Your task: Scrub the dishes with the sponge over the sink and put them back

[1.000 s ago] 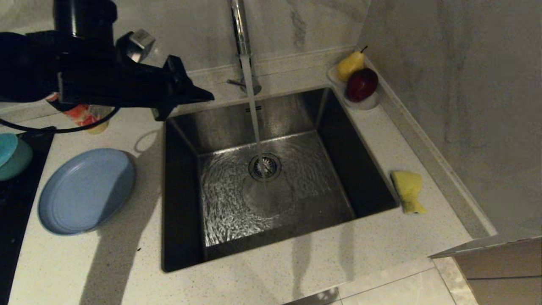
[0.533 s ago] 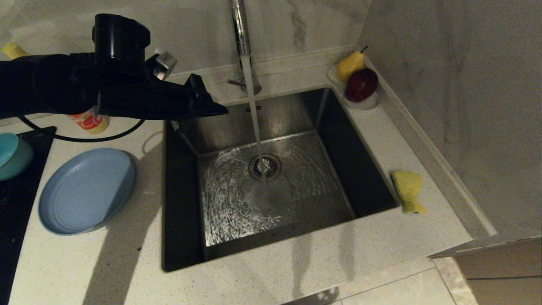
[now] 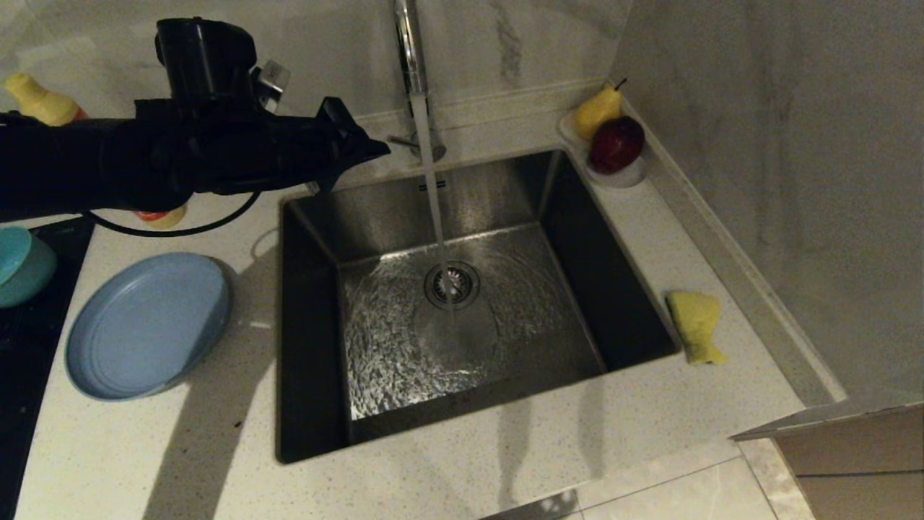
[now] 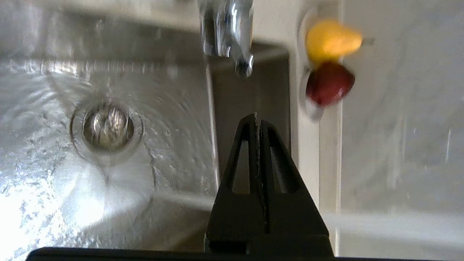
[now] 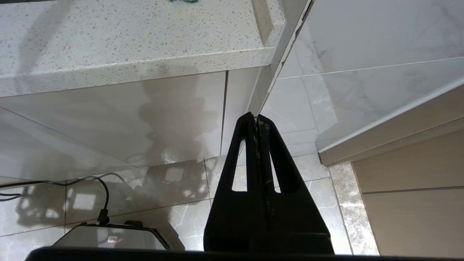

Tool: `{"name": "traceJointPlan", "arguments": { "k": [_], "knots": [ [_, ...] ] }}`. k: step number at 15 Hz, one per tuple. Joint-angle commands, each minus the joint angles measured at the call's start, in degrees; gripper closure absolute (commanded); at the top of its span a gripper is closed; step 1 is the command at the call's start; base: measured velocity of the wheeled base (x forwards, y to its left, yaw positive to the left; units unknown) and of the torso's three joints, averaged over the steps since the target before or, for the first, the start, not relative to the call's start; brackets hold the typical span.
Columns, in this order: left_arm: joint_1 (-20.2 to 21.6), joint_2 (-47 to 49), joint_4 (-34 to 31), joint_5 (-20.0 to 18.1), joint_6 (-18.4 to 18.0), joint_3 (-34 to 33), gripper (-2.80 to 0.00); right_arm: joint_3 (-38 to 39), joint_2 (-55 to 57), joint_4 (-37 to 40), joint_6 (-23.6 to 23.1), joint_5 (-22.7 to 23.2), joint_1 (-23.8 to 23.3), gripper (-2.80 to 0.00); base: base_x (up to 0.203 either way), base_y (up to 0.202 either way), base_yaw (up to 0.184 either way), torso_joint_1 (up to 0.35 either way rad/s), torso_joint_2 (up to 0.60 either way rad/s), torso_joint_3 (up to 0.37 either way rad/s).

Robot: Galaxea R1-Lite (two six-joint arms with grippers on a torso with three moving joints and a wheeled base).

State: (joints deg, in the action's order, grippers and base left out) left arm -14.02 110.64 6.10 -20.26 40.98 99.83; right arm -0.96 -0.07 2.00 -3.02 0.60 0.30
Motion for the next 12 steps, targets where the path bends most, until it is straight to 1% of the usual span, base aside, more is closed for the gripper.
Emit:
{"name": "traceJointPlan", "arguments": {
  "k": [1, 5, 8, 11, 12],
  "knots": [
    [-0.13, 1.42, 2.25, 1.27, 0.41, -0.07, 0.00, 0.00, -0.10, 0.02, -0.05, 0.02, 0.05, 0.00, 0.000, 0.000, 0.000, 0.000, 0.00, 0.000],
    [-0.22, 2.39, 2.69, 1.10, 1.29, 0.02, 0.00, 0.00, -0.10, 0.02, -0.05, 0.02, 0.05, 0.00, 0.000, 0.000, 0.000, 0.000, 0.00, 0.000],
    [-0.22, 3.11, 3.40, 1.37, 0.77, 0.28, 0.00, 0.00, -0.10, 0.02, -0.05, 0.02, 0.05, 0.00, 0.000, 0.000, 0.000, 0.000, 0.00, 0.000],
    [-0.22, 4.40, 9.20, 1.71, 1.02, -0.07, 0.00, 0.00, -0.10, 0.02, -0.05, 0.02, 0.05, 0.00, 0.000, 0.000, 0.000, 0.000, 0.00, 0.000],
    [-0.22, 4.70, 9.39, 1.63, 1.03, 0.28, 0.00, 0.00, -0.10, 0.02, -0.05, 0.02, 0.05, 0.00, 0.000, 0.000, 0.000, 0.000, 0.00, 0.000]
  ]
}}
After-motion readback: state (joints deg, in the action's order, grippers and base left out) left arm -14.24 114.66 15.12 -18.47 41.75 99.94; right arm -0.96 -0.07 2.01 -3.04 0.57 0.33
